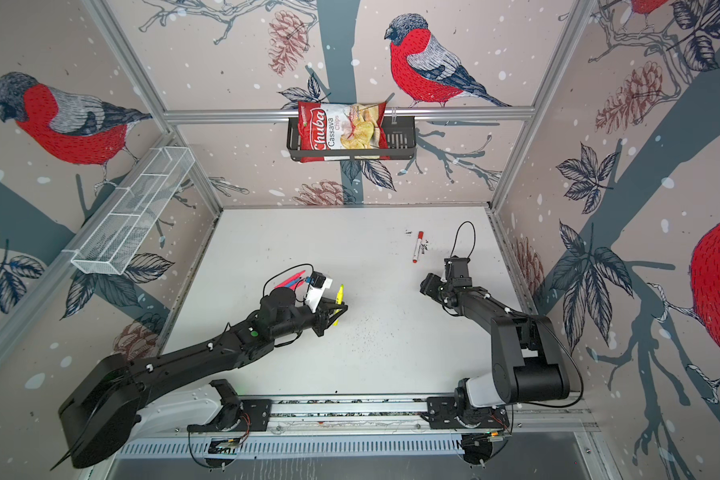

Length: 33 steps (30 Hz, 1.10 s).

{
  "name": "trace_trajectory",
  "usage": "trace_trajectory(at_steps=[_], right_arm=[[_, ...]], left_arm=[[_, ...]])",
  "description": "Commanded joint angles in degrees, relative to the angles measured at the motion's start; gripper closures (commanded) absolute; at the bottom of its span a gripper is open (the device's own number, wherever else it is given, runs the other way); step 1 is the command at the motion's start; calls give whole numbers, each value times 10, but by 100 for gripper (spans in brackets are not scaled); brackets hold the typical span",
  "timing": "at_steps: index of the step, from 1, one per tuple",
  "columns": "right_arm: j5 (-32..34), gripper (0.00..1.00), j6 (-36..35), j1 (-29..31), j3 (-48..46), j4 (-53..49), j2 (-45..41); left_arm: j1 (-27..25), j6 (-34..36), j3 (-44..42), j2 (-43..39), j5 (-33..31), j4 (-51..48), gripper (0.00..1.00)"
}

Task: Insert the pens into the pen caps
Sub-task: 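Lower the right gripper over the translucent green cap on the table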

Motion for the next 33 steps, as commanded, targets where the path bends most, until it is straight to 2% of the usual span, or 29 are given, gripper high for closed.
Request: trace_trajectory(at_steps=[1,9,20,26,31,33], right_arm=[[4,31,-10,6,1,17,8],[2,33,-10,31,4,27,25],[-1,35,-7,126,53,34,86],[-17,36,13,181,76,30,82],[21,35,7,172,79,28,42],[17,35,-1,159,94,18,48]], left_arm=[[0,5,-1,-5,-6,22,100],[0,6,-7,-15,-11,20,100],[0,7,-7,-22,-15,14,100],[0,10,-11,-30,-22,10,100],[1,12,-12,-32,-23,9,100],[0,12,-11,-32,-22,9,100]])
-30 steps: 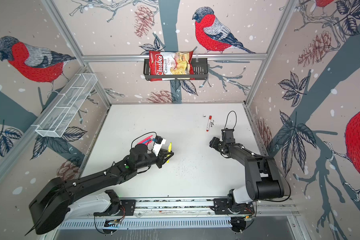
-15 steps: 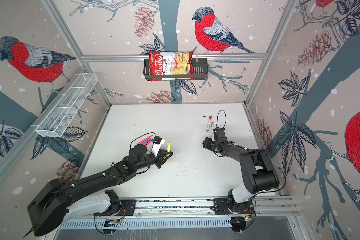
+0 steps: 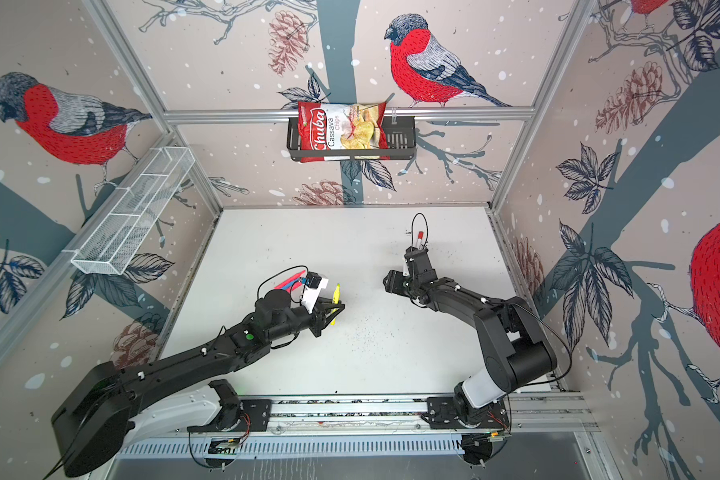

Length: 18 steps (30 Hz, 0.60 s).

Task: Insert the pens into the pen caps
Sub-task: 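Lower the right gripper over the translucent green cap on the table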

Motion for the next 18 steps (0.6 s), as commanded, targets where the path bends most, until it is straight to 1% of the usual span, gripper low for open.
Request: trace_trajectory(at_steps=[1,4,8,18], right_arm=[[15,35,-12,-14,23,-17,7],[19,35,-31,-16,49,-31,34],[-1,36,-46,-15,76,-41,77],[-1,37,-44,16,67,-30,109]], left_arm=[[0,8,0,-3,-5,12,100],[1,6,-1,-5,-5,13,100],[0,5,-4,-12,-8,9,100],[2,12,4,-12,-11,-1,100]])
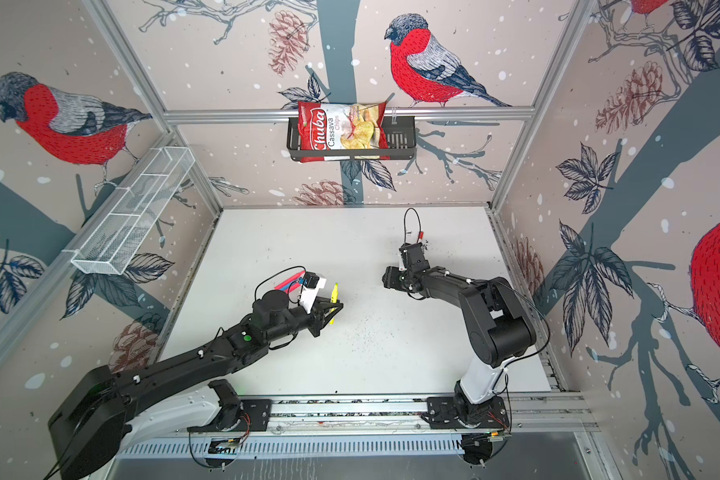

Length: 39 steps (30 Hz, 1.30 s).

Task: Insert the pens into the pen caps
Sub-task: 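Lower the right gripper over the translucent green cap on the table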

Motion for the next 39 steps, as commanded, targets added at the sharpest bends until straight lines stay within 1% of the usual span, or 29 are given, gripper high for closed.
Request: trace_trajectory(at_steps=[1,8,10,12,15,20,23,25,30,34,39], right_arm=[[1,37,-6,10,-4,1,5],[12,38,16,36,-30,7,-10],[7,38,23,50,-37,13,-17],[-15,38,21,62,-42,28,-24],[-36,38,18,61,-42,39,-35],[-19,37,2,39,-24,32,-60],[-24,37,-16,18,6,14,-43],[-40,37,-31,8,34,-6,-20],[-48,37,-54,6,78,-37,32],[-48,38,-58,6,78,-38,50],[-48,38,-58,6,63,-34,46]], left_arm=[[2,10,9,4,2,5,100],[3,11,12,9,3,6,100],[4,11,12,10,3,7,100],[4,10,11,10,3,8,100],[5,11,13,9,5,9,100],[6,10,13,5,3,5,100],[6,7,9,2,4,10,100],[5,6,6,0,3,11,100],[6,4,0,-11,-3,5,100],[6,6,-2,-16,-6,3,100],[7,5,-2,-12,-5,4,100]])
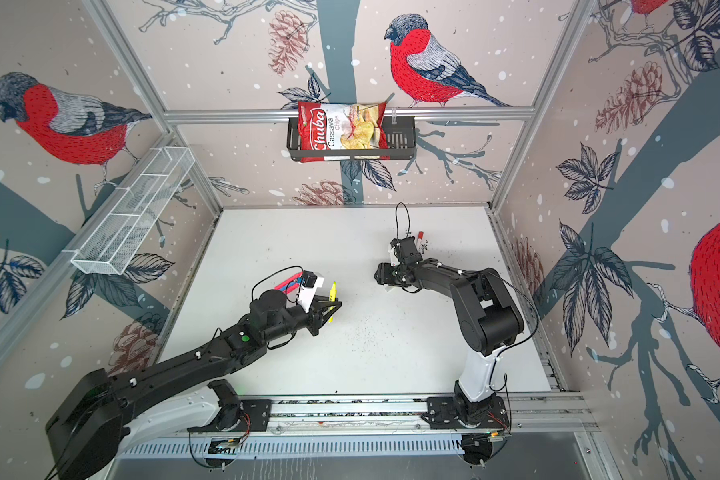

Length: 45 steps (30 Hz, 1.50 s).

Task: Insert the pens into the pen caps
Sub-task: 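Lower the right gripper over the translucent green cap on the table, then close the right gripper on the translucent cap and lift it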

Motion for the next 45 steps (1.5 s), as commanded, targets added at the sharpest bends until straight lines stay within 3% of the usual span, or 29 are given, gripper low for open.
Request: trace_trajectory(at_steps=[1,20,26,38,45], right_arm=[[-6,38,-13,0,-11,-3,-6],[23,39,3,25,-111,7,-94],[93,40,6,26,-85,-32,-98],[199,56,1,75,6,-146,-35],[218,62,-2,89,27,-174,-17]], left_arm=[[1,0,0,1,-3,5,100],[1,-3,4,8,2,9,100],[1,-1,6,9,2,8,100],[1,1,5,5,-1,-1,100],[1,3,6,5,-1,0,100]])
